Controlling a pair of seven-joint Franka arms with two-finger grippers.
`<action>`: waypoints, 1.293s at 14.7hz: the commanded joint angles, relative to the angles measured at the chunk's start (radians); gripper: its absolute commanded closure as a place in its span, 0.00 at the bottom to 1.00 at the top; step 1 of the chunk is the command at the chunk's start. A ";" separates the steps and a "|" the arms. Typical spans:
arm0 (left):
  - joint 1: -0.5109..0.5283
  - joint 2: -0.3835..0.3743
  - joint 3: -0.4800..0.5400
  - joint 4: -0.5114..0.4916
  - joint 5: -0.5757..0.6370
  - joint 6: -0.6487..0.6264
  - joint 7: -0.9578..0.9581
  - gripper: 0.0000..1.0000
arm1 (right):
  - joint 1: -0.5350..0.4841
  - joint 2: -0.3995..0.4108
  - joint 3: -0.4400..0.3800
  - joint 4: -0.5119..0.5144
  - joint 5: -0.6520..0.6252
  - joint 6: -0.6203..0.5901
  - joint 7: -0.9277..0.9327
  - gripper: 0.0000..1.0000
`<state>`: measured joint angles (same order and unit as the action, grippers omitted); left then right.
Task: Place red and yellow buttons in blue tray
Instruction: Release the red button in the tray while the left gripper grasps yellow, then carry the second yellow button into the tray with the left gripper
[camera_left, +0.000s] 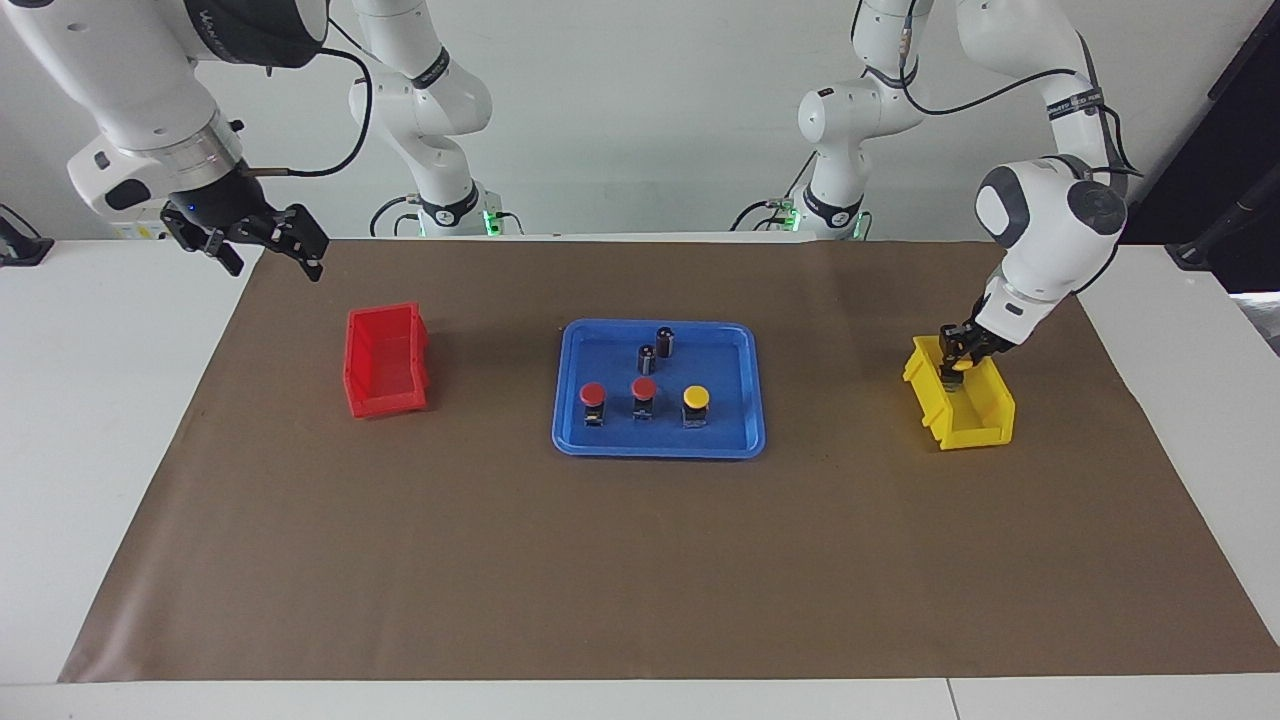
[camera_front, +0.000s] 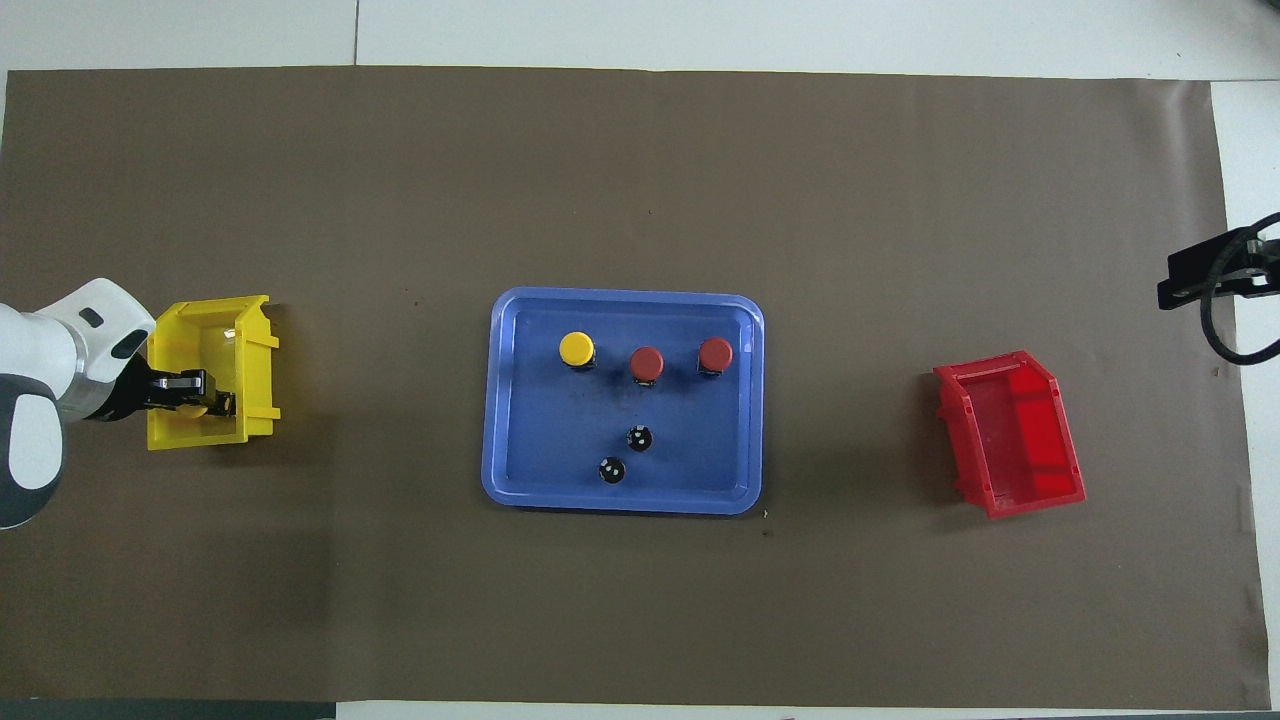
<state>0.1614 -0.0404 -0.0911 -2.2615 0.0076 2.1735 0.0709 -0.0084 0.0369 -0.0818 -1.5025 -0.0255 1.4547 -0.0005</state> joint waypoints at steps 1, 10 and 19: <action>-0.011 0.011 -0.001 0.182 -0.009 -0.191 -0.013 0.98 | -0.022 -0.064 -0.006 -0.108 -0.005 0.038 -0.030 0.00; -0.400 0.076 -0.005 0.366 -0.048 -0.226 -0.488 0.98 | -0.067 -0.045 -0.006 -0.102 0.004 0.035 -0.032 0.00; -0.609 0.204 -0.004 0.320 -0.066 -0.037 -0.675 0.98 | -0.056 -0.048 -0.001 -0.108 0.002 0.033 -0.029 0.00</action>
<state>-0.4194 0.1472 -0.1143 -1.9218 -0.0376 2.0943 -0.5876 -0.0587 0.0054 -0.0930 -1.5863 -0.0255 1.4703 -0.0118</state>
